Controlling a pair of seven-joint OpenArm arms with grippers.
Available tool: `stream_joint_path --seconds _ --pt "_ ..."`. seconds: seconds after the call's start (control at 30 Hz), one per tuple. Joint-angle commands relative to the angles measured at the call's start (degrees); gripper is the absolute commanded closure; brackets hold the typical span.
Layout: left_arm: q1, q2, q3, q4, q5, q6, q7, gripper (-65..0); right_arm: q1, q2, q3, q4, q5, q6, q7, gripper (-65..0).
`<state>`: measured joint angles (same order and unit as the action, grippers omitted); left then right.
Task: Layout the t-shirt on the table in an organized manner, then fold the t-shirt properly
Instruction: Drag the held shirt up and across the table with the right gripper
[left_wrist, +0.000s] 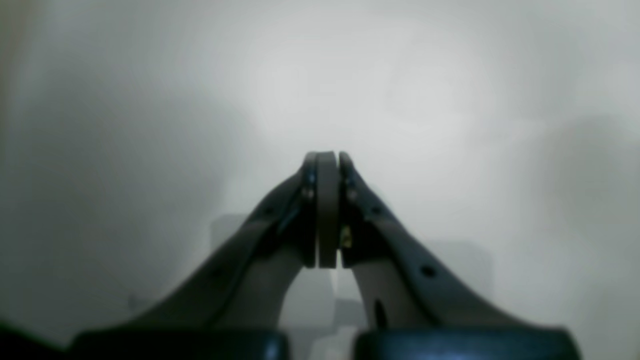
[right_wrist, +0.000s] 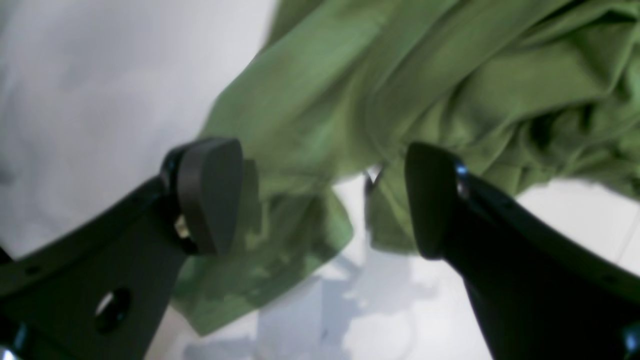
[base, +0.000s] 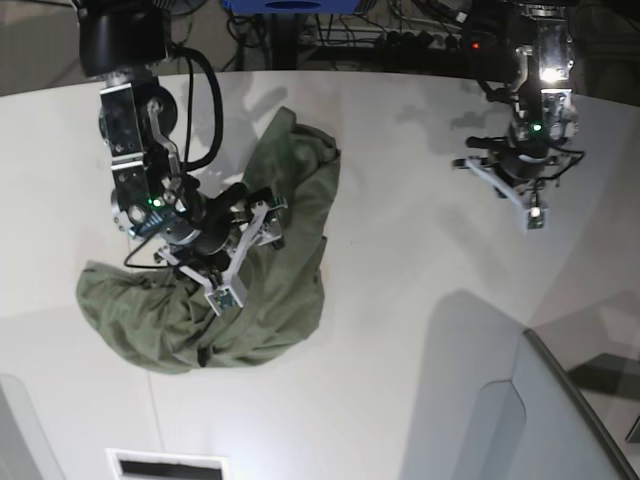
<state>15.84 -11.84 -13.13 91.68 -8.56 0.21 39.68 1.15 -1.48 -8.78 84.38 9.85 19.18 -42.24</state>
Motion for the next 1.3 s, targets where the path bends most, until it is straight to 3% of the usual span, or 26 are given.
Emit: stream_joint_path --seconds 0.0,0.2,0.43,0.5,0.63,0.67,0.8,0.9,1.1,1.27 --pt "0.12 -0.08 -1.25 0.94 -0.1 -0.08 -0.78 -2.5 1.45 -0.33 0.64 -1.61 0.75 0.38 1.84 -48.3" --pt "0.91 -0.08 -4.41 0.76 -0.1 -6.85 -0.78 -6.4 3.91 -0.41 3.19 -10.49 0.83 0.73 5.18 -48.3" --pt "1.09 -0.08 -3.89 0.76 -0.01 -6.93 -0.78 -5.9 6.02 -2.09 3.19 -16.29 0.83 2.67 7.91 -45.8" --pt "1.09 -0.08 -4.06 0.85 -0.01 -6.93 -0.78 -5.9 6.46 -2.26 3.02 -17.35 0.83 2.67 8.35 -36.2" --pt "1.18 -0.08 -4.33 0.76 0.07 -6.93 -0.78 -5.9 6.54 -3.23 2.84 -17.08 0.83 2.67 8.35 -6.9" --pt "1.18 -0.08 -4.33 0.76 0.16 -6.93 -0.78 -5.9 6.72 -3.32 2.67 -17.08 0.83 2.67 8.17 -2.3" --pt "1.18 -0.08 -4.33 0.76 0.07 -6.93 -0.78 -5.8 6.37 -4.37 1.7 -16.99 0.66 2.49 8.17 -1.7" --pt "1.18 -0.08 -4.15 0.67 0.43 -6.93 -0.78 -5.8 5.58 -4.55 -5.25 -16.99 0.57 1.79 8.35 -1.7" --pt "1.18 -0.08 -3.97 0.76 0.51 -6.93 -0.69 -5.8 5.49 -4.55 -17.55 -14.97 0.57 -8.85 8.61 -1.5" --pt "1.88 -0.08 -3.97 0.76 0.51 -6.93 -0.69 -5.9 5.58 -4.46 -20.54 -11.9 0.57 -11.31 8.17 -1.5"
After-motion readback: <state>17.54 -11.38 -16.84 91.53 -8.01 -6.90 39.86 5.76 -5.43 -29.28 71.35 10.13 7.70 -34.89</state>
